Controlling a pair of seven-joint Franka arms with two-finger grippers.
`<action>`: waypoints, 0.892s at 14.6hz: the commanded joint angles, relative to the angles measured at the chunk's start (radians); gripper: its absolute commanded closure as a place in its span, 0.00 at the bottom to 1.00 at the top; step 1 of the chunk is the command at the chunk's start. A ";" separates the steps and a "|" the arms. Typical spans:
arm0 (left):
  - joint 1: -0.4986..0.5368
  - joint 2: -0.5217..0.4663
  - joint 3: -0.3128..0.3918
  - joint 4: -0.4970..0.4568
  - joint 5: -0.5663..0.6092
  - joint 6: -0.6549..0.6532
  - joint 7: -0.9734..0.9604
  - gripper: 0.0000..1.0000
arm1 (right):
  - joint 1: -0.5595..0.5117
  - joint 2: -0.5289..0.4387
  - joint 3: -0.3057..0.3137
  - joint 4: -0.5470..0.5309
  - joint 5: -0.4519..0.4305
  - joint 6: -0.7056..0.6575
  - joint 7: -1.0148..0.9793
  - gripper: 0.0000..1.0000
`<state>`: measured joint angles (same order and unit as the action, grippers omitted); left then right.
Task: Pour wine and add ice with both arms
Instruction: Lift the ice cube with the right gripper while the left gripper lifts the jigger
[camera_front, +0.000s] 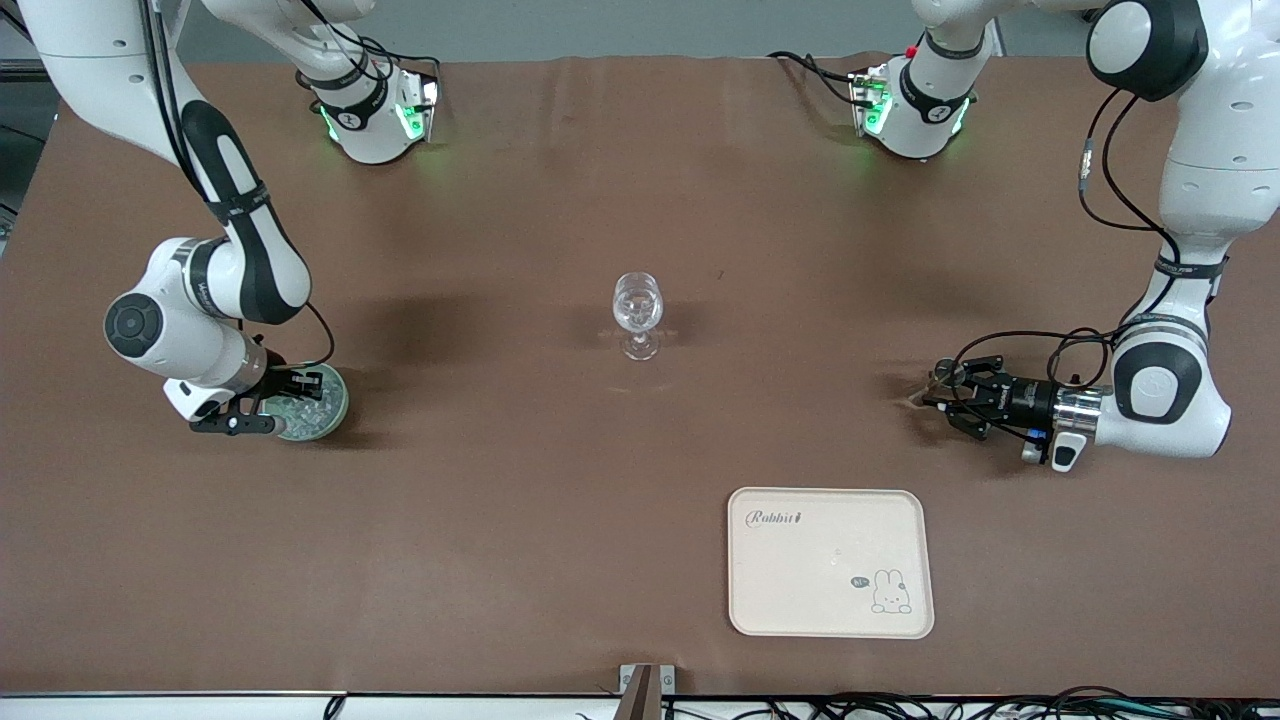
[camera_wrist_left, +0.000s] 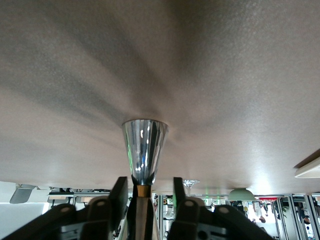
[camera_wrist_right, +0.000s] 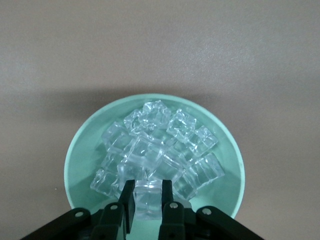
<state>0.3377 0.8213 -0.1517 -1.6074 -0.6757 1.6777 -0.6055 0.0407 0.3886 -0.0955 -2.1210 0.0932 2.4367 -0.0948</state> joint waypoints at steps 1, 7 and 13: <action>-0.006 0.006 0.003 0.000 -0.024 -0.006 0.020 0.71 | -0.010 -0.005 0.004 0.076 0.025 -0.111 -0.016 0.98; -0.008 -0.007 -0.014 0.009 -0.025 -0.010 0.009 0.99 | -0.038 -0.071 -0.006 0.399 0.014 -0.549 0.055 0.99; -0.005 -0.060 -0.162 0.023 -0.027 -0.004 -0.106 0.99 | -0.045 -0.261 -0.021 0.579 -0.056 -0.766 0.060 0.99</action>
<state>0.3324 0.8100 -0.2735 -1.5763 -0.6832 1.6775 -0.6577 0.0025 0.1836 -0.1241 -1.5786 0.0759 1.7430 -0.0513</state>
